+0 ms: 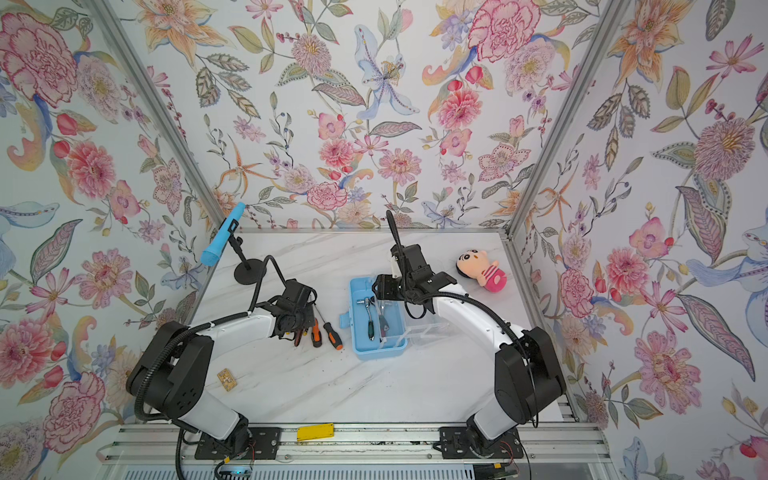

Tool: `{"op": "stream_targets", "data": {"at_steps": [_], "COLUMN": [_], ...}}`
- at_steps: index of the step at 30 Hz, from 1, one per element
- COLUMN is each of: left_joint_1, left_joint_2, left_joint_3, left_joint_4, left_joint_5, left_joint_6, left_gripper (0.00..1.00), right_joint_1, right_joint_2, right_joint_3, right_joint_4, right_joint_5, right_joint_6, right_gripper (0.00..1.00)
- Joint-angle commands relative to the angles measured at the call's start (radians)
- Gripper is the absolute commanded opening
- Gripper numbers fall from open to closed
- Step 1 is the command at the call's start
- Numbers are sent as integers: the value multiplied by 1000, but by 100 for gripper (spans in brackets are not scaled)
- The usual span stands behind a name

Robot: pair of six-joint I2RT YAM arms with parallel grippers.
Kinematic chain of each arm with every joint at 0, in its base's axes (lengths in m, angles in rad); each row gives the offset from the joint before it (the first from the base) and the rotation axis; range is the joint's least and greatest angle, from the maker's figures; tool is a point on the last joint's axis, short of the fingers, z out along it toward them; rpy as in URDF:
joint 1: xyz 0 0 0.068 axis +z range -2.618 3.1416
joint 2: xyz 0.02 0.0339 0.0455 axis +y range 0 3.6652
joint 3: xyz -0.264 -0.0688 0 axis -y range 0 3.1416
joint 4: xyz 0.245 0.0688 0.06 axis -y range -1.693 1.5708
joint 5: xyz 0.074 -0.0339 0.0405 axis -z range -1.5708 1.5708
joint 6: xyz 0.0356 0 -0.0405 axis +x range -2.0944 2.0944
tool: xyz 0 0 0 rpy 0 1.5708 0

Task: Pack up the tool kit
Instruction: 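Carry the chrome ratchet into the blue box and open the left gripper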

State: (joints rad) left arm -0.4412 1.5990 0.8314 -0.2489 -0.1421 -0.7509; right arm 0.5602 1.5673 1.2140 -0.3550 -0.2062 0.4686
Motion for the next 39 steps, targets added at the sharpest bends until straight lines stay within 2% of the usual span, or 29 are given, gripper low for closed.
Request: {"op": "stream_targets", "data": {"at_steps": [1,4,8,13,18,21,24,32,39], "left_joint_1": [9,10,9,-26,-165,-240,-281,-310,-316], "left_joint_2": [-27,-79,-173,-282,-324,-292,-222,-2,136], "left_joint_3": [6,13,18,25,-4,-17,-18,45,93], "left_joint_4": [-54,-50,-16,90,264,382,484,583,646], "left_joint_5": [-24,21,147,267,200,159,171,228,303], "left_joint_6": [15,12,-22,-158,-369,-448,-499,-539,-568], "left_gripper": [0,0,0,0,0,0,0,0,0], "right_joint_1": [-7,-9,-13,-26,-32,-33,-32,-35,-42], "right_joint_2": [19,19,2,-13,-23,-40,-54,-103,-122], "right_joint_3": [11,9,3,-16,-30,-43,-47,-74,-87], "right_joint_4": [2,2,3,22,42,54,54,54,50], "right_joint_5": [-4,-4,-4,-32,-66,-73,-76,-60,-57], "right_joint_6": [8,6,9,29,51,58,57,57,57], "right_gripper": [60,60,60,61,60,60,60,61,61]}}
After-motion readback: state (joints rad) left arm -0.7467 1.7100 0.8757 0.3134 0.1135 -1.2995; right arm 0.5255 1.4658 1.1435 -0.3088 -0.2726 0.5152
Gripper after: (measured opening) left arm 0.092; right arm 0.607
